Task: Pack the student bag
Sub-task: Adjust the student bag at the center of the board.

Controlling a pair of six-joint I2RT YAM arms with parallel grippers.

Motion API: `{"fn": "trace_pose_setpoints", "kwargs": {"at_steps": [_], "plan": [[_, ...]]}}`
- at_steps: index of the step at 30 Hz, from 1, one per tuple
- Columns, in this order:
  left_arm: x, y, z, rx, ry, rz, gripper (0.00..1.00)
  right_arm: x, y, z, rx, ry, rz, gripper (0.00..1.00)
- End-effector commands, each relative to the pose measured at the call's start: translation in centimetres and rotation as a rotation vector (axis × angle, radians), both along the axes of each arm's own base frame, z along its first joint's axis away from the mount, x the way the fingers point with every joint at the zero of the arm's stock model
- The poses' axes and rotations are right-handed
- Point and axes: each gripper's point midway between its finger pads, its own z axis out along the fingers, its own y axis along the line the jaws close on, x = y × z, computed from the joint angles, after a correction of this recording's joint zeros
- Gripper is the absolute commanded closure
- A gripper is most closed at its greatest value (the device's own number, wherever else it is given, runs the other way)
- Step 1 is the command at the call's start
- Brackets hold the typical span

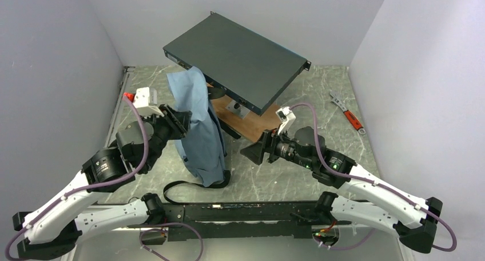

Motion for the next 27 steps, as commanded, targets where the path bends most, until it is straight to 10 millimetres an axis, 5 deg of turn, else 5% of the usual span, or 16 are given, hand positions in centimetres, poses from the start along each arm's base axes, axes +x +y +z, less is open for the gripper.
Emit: {"fn": "trace_pose_setpoints", "kwargs": {"at_steps": [1, 14, 20, 27], "plan": [[-0.9, 0.2, 1.3, -0.023, -0.046, -0.057, 0.59, -0.3, 1.3, 4.0, 0.062, -0.102, 0.078, 0.18], [-1.3, 0.4, 2.8, 0.052, -0.067, -0.096, 0.03, 0.3, 3.0, 5.9, 0.055, -0.147, 0.119, 0.15], [-1.3, 1.5, 2.8, 0.122, -0.041, -0.063, 0.0, 0.4, 2.3, 6.3, 0.036, -0.162, 0.1, 0.13], [-1.6, 5.7, 5.8, 0.279, -0.077, 0.032, 0.0, 1.8, -0.3, 7.5, -0.054, -0.214, -0.015, 0.08]]}}
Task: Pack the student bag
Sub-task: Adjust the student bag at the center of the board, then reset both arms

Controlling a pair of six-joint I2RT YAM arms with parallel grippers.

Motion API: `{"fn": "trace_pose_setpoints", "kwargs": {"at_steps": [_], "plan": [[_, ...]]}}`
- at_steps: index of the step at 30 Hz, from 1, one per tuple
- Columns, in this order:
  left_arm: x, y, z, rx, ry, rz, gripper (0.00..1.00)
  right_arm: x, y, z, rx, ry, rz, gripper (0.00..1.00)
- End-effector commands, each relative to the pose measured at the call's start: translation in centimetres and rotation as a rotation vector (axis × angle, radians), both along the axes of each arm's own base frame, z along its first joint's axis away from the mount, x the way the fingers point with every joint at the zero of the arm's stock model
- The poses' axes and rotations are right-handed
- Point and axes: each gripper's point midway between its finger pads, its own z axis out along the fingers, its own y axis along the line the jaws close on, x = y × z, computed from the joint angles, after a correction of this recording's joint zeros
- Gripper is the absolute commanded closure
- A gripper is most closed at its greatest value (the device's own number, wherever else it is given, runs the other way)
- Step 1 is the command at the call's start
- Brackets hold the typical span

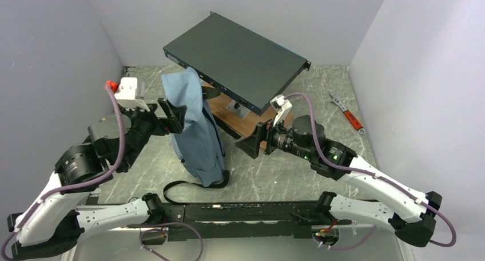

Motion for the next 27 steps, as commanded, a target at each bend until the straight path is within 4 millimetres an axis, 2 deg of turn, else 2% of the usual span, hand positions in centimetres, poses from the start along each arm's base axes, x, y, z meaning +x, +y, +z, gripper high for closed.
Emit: {"fn": "trace_pose_setpoints", "kwargs": {"at_steps": [1, 5, 8, 13, 18, 22, 27], "plan": [[-0.5, 4.0, 2.9, 0.116, -0.067, 0.078, 0.0, 1.2, -2.6, 4.1, -0.016, -0.118, -0.107, 0.07], [-1.1, 6.4, 6.4, 0.137, -0.158, 0.102, 0.0, 2.6, -5.1, 6.1, -0.084, -0.164, -0.231, 0.02], [-1.6, 7.4, 9.5, 0.167, -0.247, 0.092, 0.0, 3.6, -7.4, 8.7, -0.122, -0.211, -0.333, 0.0], [-1.8, 8.0, 15.4, 0.211, -0.406, 0.09, 0.0, 4.6, -12.1, 15.3, -0.111, -0.359, -0.512, 0.0], [-2.7, 9.4, 21.1, 0.158, -0.571, 0.125, 0.0, 3.7, -17.0, 22.9, -0.023, -0.514, -0.648, 0.0], [-3.5, 10.5, 23.4, 0.108, -0.652, 0.15, 0.0, 2.7, -19.6, 26.5, 0.051, -0.608, -0.701, 0.0], [-3.6, 10.9, 24.3, 0.097, -0.685, 0.177, 0.0, 1.7, -21.2, 28.5, 0.113, -0.659, -0.725, 0.0]]}}
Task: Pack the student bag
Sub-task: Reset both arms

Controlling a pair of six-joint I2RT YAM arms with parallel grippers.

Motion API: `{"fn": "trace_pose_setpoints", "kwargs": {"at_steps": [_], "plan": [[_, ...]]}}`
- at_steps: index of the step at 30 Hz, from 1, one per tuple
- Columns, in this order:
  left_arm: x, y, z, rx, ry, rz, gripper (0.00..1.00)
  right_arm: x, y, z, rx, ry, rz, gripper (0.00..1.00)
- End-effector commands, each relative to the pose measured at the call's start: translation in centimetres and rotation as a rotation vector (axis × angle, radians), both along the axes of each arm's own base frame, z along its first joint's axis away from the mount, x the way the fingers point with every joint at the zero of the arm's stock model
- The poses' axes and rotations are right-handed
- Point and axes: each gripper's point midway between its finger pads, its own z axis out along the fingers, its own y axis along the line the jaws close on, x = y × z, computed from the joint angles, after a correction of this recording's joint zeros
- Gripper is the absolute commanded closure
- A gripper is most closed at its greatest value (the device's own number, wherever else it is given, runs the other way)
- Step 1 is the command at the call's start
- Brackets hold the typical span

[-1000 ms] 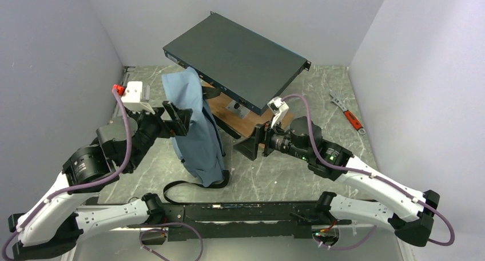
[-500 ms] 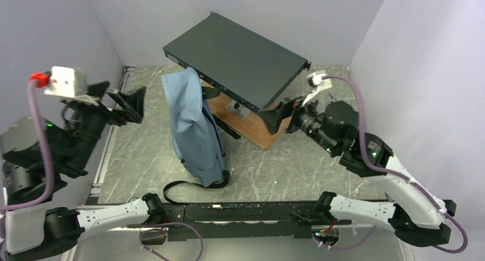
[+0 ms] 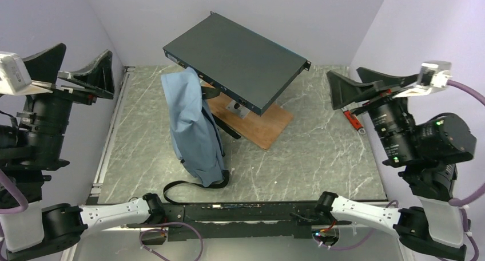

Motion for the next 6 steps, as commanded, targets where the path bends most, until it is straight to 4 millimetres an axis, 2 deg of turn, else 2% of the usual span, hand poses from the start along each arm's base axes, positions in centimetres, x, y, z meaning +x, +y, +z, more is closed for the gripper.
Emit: {"fn": "trace_pose_setpoints", "kwargs": {"at_steps": [1, 6], "plan": [[-0.39, 0.69, 2.27, -0.019, -0.079, 0.023, 0.0, -0.31, -1.5, 2.13, 0.017, -0.078, -0.047, 0.0], [-0.31, 0.64, 2.13, -0.018, -0.065, 0.022, 0.0, 0.15, -2.45, 1.19, 0.01, -0.053, -0.108, 0.0]]}}
